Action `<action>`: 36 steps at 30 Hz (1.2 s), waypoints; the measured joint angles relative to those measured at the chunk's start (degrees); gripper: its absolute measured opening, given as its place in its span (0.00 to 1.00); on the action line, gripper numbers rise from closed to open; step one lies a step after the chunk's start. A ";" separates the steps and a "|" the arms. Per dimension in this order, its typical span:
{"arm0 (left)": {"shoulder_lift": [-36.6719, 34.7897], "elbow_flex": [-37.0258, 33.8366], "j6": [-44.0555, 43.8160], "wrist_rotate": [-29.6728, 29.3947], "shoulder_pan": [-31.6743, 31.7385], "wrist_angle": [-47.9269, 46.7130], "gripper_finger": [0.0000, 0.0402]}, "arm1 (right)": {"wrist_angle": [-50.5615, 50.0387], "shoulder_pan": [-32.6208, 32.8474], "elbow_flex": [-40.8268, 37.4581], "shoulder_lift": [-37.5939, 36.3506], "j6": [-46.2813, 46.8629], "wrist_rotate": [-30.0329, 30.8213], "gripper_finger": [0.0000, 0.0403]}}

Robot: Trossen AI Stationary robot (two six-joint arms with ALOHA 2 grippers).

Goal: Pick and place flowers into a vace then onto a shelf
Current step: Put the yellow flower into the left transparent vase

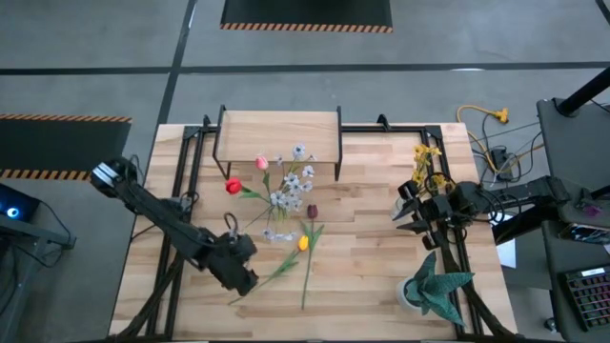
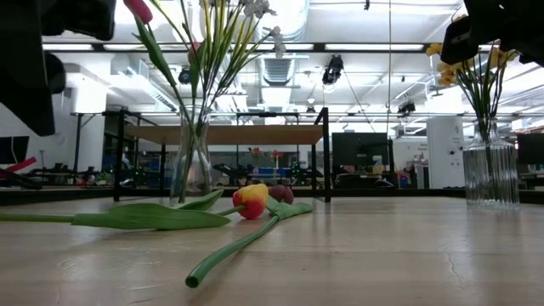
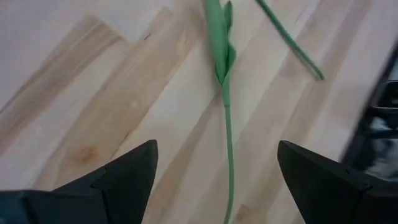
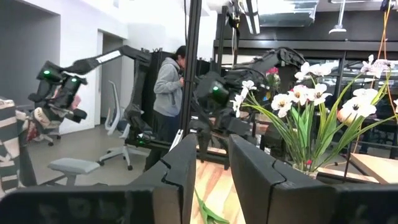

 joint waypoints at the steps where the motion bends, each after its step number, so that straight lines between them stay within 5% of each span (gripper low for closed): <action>1: 2.00 1.64 0.44 -0.40 0.02 -1.41 0.78 | 0.00 0.00 0.00 0.00 -0.02 0.01 0.22; 17: 26.01 21.55 -0.68 -1.60 -2.44 -10.29 0.78 | -0.07 0.00 1.09 0.07 -2.29 -0.02 0.18; 36: 29.59 17.95 -7.37 -0.05 -2.11 -8.27 0.78 | 0.00 -0.01 1.14 0.02 -4.31 -0.02 0.17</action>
